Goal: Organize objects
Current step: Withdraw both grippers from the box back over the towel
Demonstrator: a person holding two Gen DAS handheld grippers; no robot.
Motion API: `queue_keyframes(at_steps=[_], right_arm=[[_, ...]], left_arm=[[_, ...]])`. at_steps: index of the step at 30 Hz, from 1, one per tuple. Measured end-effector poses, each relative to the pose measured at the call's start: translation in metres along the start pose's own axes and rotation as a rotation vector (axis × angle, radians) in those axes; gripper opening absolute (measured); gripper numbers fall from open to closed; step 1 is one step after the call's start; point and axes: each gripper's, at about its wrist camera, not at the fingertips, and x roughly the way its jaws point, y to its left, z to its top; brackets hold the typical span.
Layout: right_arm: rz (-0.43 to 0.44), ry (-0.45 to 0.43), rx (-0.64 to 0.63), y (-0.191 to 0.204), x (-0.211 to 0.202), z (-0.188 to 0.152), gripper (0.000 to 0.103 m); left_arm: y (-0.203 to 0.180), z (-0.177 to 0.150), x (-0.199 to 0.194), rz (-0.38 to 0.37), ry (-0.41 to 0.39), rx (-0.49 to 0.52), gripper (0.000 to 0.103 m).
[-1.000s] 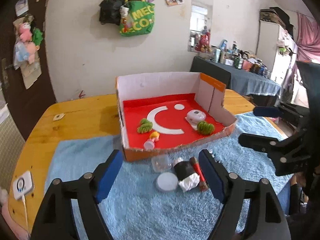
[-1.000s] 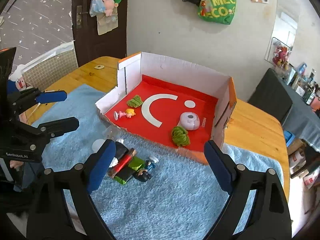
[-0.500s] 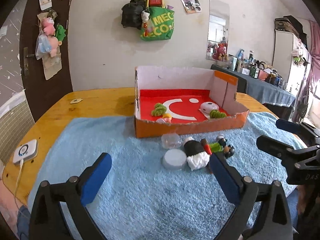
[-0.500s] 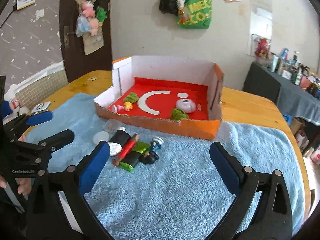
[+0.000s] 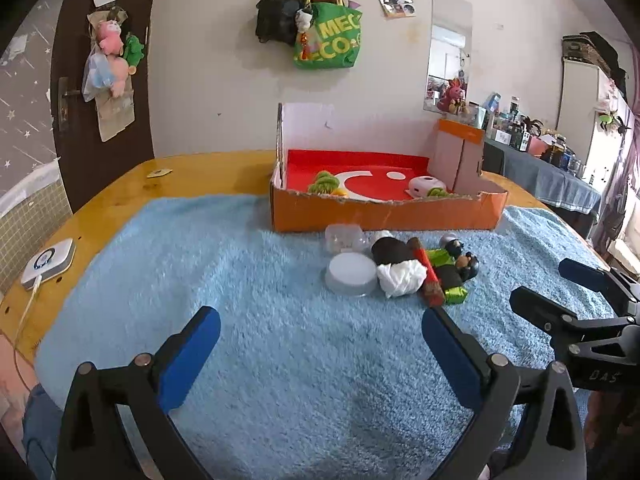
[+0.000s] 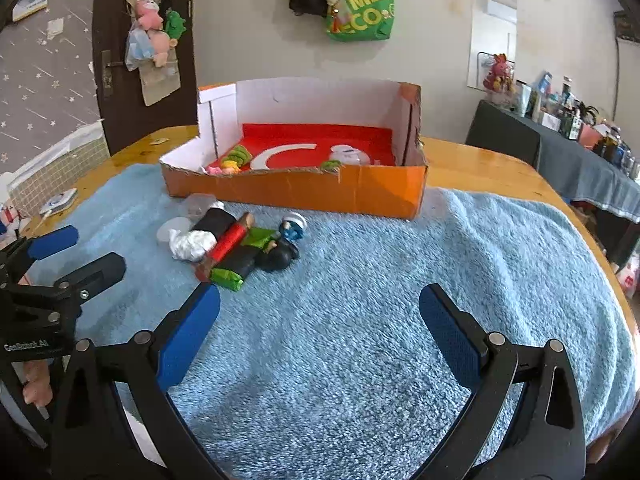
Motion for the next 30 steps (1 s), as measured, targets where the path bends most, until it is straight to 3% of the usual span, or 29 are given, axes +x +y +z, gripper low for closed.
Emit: queue_keyframes(at_steps=[17,24,30], right_arm=[[0.009,0.037,0.016,-0.001,0.010,-0.004,0.102],[0.008,0.066,0.044,-0.008,0.023,0.013,0.102],[0.008,0.096,0.071,-0.016,0.039,0.032,0.102]], left_arm=[[0.003,-0.007,0.009,-0.001,0.047,-0.013,0.103],[0.013,0.007,0.022,0.009,0.083,-0.008,0.103],[0.019,0.020,0.043,-0.039,0.153,0.025,0.102]])
